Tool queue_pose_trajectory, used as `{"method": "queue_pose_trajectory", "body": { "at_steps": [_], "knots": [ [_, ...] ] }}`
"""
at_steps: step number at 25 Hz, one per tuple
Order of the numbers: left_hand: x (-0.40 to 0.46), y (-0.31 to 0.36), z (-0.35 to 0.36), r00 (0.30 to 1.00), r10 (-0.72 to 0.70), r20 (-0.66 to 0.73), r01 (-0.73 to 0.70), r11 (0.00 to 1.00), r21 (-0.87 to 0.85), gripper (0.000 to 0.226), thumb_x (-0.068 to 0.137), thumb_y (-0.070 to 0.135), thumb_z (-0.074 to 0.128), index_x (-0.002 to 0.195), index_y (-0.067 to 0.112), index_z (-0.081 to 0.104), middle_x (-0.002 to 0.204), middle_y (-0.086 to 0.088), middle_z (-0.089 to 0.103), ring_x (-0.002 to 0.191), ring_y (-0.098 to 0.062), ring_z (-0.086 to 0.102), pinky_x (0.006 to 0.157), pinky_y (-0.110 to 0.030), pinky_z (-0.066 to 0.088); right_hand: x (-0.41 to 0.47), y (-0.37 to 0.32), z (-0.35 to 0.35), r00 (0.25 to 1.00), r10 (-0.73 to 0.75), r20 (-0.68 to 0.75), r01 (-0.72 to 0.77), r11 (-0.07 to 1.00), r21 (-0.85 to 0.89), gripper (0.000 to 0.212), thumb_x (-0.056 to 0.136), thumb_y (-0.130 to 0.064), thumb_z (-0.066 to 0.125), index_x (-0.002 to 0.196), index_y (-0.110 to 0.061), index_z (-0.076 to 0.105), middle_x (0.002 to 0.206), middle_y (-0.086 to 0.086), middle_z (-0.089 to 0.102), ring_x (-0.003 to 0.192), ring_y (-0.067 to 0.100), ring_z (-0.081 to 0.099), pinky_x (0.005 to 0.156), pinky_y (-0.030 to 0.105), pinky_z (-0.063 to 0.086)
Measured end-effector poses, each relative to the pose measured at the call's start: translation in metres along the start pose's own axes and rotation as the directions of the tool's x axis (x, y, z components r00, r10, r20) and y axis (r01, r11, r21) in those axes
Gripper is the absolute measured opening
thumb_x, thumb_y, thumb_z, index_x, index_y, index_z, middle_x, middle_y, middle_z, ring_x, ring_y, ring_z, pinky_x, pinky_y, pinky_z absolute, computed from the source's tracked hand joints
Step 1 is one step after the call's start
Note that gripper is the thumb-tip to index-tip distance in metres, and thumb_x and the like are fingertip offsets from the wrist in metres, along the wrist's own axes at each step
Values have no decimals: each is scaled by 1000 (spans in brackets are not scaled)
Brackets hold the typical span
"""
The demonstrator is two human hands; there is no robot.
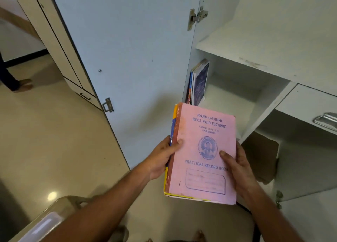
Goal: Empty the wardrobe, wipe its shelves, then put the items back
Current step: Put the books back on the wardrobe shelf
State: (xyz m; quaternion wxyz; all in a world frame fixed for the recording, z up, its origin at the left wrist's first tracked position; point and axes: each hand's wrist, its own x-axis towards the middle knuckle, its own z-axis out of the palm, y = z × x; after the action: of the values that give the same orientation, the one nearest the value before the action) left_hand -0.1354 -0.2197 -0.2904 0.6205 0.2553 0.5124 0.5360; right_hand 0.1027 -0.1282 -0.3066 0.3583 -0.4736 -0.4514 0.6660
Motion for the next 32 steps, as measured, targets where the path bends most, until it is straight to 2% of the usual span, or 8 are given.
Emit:
{"method": "queue_pose_trajectory", "body": {
  "at_steps": [4, 9, 12, 15, 19, 23, 26, 32],
  "knots": [
    [33, -5, 34, 993, 57, -105, -47, 994, 95, 38, 96, 5, 62, 130, 9, 47, 122, -10, 70, 103, -26, 72, 85, -41, 60, 33, -2, -33, 995, 79, 57, -78, 997, -10, 35, 94, -17, 64, 129, -16, 57, 115, 13, 73, 99, 37, 72, 77, 52, 61],
    [69, 1, 55, 997, 36, -68, -5, 915, 403, 39, 97, 18, 64, 131, 26, 45, 121, 1, 71, 107, -22, 71, 90, -49, 59, 96, -8, -77, 990, 85, 116, -74, 992, -102, 39, 92, -9, 65, 130, -12, 56, 117, 10, 73, 101, 33, 72, 81, 49, 60],
    [91, -8, 59, 994, 71, -86, -27, 904, 427, 40, 95, 15, 67, 130, 24, 51, 120, 5, 71, 109, -18, 70, 93, -48, 58, 145, -21, -93, 979, 131, 154, -88, 962, -260, 37, 90, -6, 67, 125, -15, 57, 115, 7, 73, 100, 31, 72, 86, 54, 58],
    [122, -14, 63, 975, 140, -173, -47, 889, 455, 42, 92, 11, 68, 127, 27, 52, 123, 6, 69, 114, -18, 67, 96, -49, 56, 201, -48, -91, 968, 110, 225, 9, 882, -471, 38, 89, -10, 71, 124, -15, 56, 120, 5, 70, 101, 23, 70, 86, 46, 59],
    [182, 6, 63, 947, 231, -223, -88, 854, 512, 47, 88, 4, 71, 121, 31, 52, 118, 11, 67, 113, -14, 66, 95, -43, 57, 290, -88, -80, 945, 35, 324, 192, 745, -639, 55, 81, -27, 78, 129, -17, 54, 126, -1, 68, 113, 20, 65, 99, 54, 52],
    [252, 35, 57, 927, 272, -260, -82, 820, 566, 48, 88, 4, 70, 131, 17, 51, 126, -1, 66, 120, -24, 63, 94, -41, 56, 363, -119, -62, 960, -20, 280, 232, 617, -752, 62, 80, -30, 78, 134, -20, 50, 133, 0, 63, 120, 24, 60, 100, 55, 50],
    [299, 48, 56, 919, 262, -293, -55, 824, 564, 45, 92, 7, 68, 132, 17, 50, 128, -4, 65, 121, -27, 62, 95, -45, 56, 409, -136, -51, 979, -33, 202, 190, 513, -837, 50, 85, -24, 77, 126, -11, 53, 125, 8, 65, 116, 29, 62, 97, 53, 52],
    [360, 44, 59, 884, 223, -410, 54, 824, 564, 40, 93, 12, 67, 130, 18, 51, 123, -2, 65, 116, -25, 63, 92, -38, 55, 466, -142, -33, 988, 98, 120, 45, 558, -829, 37, 95, -1, 59, 130, 4, 49, 127, 26, 57, 124, 41, 55, 95, 49, 55]
  ]
}}
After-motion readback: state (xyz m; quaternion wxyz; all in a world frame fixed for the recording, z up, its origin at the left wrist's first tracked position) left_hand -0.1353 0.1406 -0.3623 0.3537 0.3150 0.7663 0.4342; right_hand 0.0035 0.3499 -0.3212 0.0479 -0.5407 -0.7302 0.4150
